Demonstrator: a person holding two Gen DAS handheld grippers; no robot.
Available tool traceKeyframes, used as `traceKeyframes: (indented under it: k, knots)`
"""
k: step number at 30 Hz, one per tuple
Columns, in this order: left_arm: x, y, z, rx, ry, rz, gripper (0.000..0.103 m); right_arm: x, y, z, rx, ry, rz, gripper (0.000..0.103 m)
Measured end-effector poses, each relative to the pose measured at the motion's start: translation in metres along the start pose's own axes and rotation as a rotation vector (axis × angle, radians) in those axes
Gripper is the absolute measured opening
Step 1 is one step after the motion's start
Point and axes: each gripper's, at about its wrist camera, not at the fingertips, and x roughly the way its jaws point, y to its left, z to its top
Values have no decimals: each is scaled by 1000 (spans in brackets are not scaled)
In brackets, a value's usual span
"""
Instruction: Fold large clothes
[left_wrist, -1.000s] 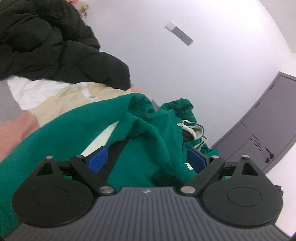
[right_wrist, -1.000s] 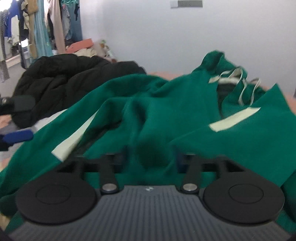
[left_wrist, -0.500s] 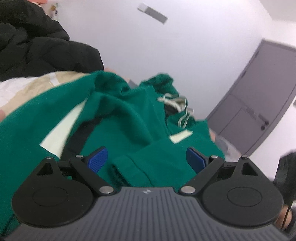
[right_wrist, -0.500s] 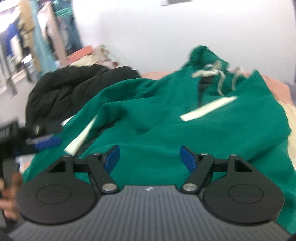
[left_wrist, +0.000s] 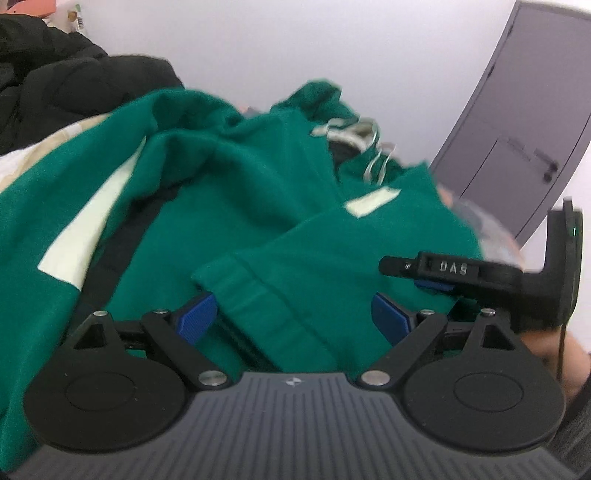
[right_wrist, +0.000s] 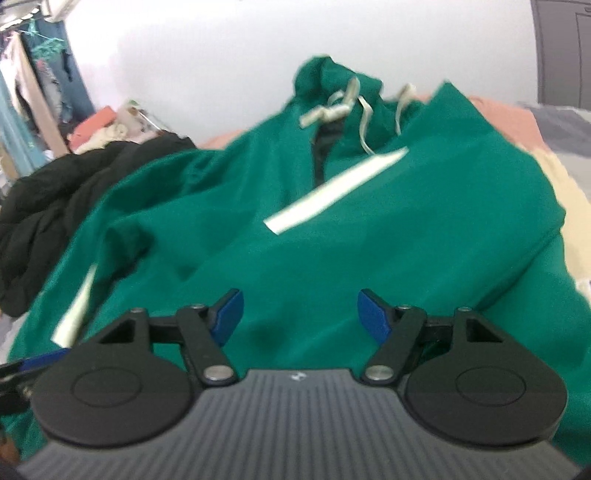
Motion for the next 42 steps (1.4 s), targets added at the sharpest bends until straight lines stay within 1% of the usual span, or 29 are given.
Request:
traceKeyframes:
  k: [1, 2, 3, 4, 5, 7, 11, 14, 16, 18, 19, 22, 25, 28, 29, 31, 33, 35, 37, 38, 40, 42]
  knots:
    - [7, -1, -2, 12, 30, 18, 93, 4, -3, 0, 19, 20, 0, 67]
    - [15, -2, -5, 20, 62, 39, 92, 5, -7, 0, 36, 28, 5, 65]
    - [22, -2, -7, 27, 87, 57, 91, 2, -10, 0, 55, 28, 9, 64]
    - [27, -3, -9, 35, 102, 64, 91, -4, -14, 2, 78, 33, 20, 64]
    - [28, -3, -9, 41, 100, 64, 91, -12, -18, 4, 98, 40, 36, 65]
    - [26, -6, -8, 49, 84, 64, 91, -37, -27, 12, 127, 42, 47, 65]
    - [6, -9, -6, 28, 37, 29, 91, -108, -49, 38, 134, -3, 38, 65]
    - [-18, -18, -5, 46, -6, 22, 91, -176, -69, 56, 140, -56, -2, 66]
    - [-38, -24, -8, 56, -41, 26, 91, -216, -82, 62, 141, -94, -25, 66]
    - [-56, -30, -10, 64, -65, 29, 91, -251, -95, 61, 138, -116, -62, 66]
    - [-66, -34, -11, 72, -80, 34, 91, -263, -102, 58, 153, -125, -67, 67]
    - [-90, -41, -13, 77, -108, 43, 91, -288, -132, 39, 221, -124, -46, 68]
    - [-108, -49, -7, 70, -115, 53, 91, -287, -163, 11, 310, -61, 21, 69]
    - [-125, -57, 4, 68, -126, 59, 91, -273, -184, -17, 346, 14, 44, 69]
    - [-129, -59, 8, 63, -129, 57, 91, -267, -189, -25, 351, 21, 40, 74]
    - [-136, -61, 17, 44, -124, 49, 91, -255, -192, -40, 339, 44, 31, 79]
    - [-141, -63, 25, 44, -109, 57, 91, -242, -190, -53, 311, 62, 19, 79]
    - [-145, -66, 33, 66, -103, 69, 91, -227, -186, -64, 278, 75, -3, 79]
    - [-151, -68, 42, 96, -98, 86, 91, -216, -184, -74, 266, 70, -24, 79]
    - [-153, -68, 46, 109, -101, 90, 91, -210, -184, -78, 265, 64, -22, 79]
    - [-158, -64, 50, 127, -123, 90, 91, -198, -187, -87, 277, 61, 24, 79]
    - [-157, -57, 47, 112, -139, 86, 91, -182, -191, -95, 298, 80, 46, 79]
